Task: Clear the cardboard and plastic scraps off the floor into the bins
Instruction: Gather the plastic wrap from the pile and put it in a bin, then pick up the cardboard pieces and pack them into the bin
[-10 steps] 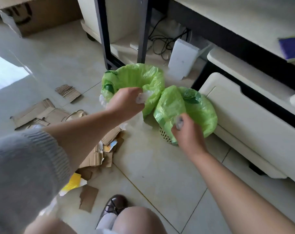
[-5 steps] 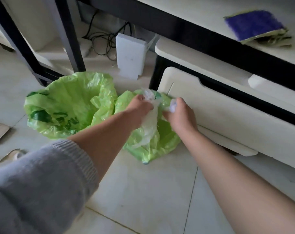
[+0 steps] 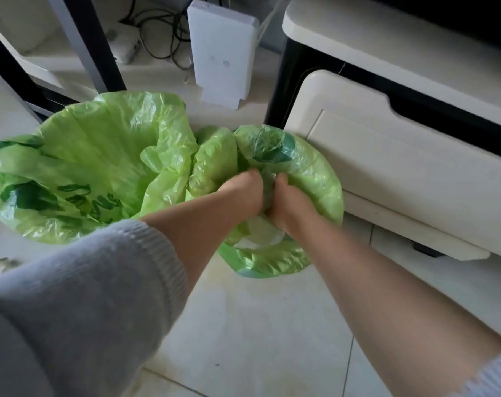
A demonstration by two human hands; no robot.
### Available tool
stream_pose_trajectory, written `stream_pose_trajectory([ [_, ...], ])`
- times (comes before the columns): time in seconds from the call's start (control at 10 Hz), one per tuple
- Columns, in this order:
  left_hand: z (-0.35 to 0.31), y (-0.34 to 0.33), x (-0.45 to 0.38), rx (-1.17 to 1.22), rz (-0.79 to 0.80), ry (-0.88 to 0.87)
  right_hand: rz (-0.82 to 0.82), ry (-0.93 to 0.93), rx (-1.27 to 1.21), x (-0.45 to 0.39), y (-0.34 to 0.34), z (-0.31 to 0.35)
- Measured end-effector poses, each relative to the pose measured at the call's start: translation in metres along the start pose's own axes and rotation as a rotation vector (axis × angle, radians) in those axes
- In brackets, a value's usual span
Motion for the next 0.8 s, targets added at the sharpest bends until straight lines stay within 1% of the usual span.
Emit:
stream_pose_trajectory([
  [0.1,0.02,-0.023,-0.013,0.437,0.036,0.184,0.045,0.018,0.116,-0.004,-0.012,0.001],
  [0.2,0.02,-0.032,-0.012,0.469,0.178,0.227,0.109,0.094,0.198,-0.001,-0.02,0.006],
  [0.3,0.02,-0.014,-0.002,0.329,0.125,0.089,0.142,0.114,0.18,0.008,-0.009,0.009],
  [0.4,0.033,0.016,0.01,0.358,-0.04,0.018,0.033,0.184,0.094,0.034,0.027,0.018],
  [0.5,0.038,0.048,0.044,0.537,-0.251,-0.035,-0.098,0.25,-0.003,0.066,0.061,0.023],
  [0.6,0.057,0.065,0.092,0.785,-0.462,-0.025,-0.238,0.331,-0.179,0.098,0.089,0.031],
  [0.7,0.085,0.056,0.14,0.992,-0.554,0.098,-0.279,0.425,-0.325,0.131,0.101,0.051],
  [0.8,0.105,0.034,0.202,1.197,-0.535,0.259,-0.192,0.464,-0.432,0.168,0.093,0.078],
])
Point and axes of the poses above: each hand's wrist, its own x-axis away from the middle knuckle, its own y-axis out of the back of the hand, z = x × y, the point moved 9 cm from there along -x, towards the middle knuckle, and after that the axes turned 3 degrees about -y, right-handed, at the moved point
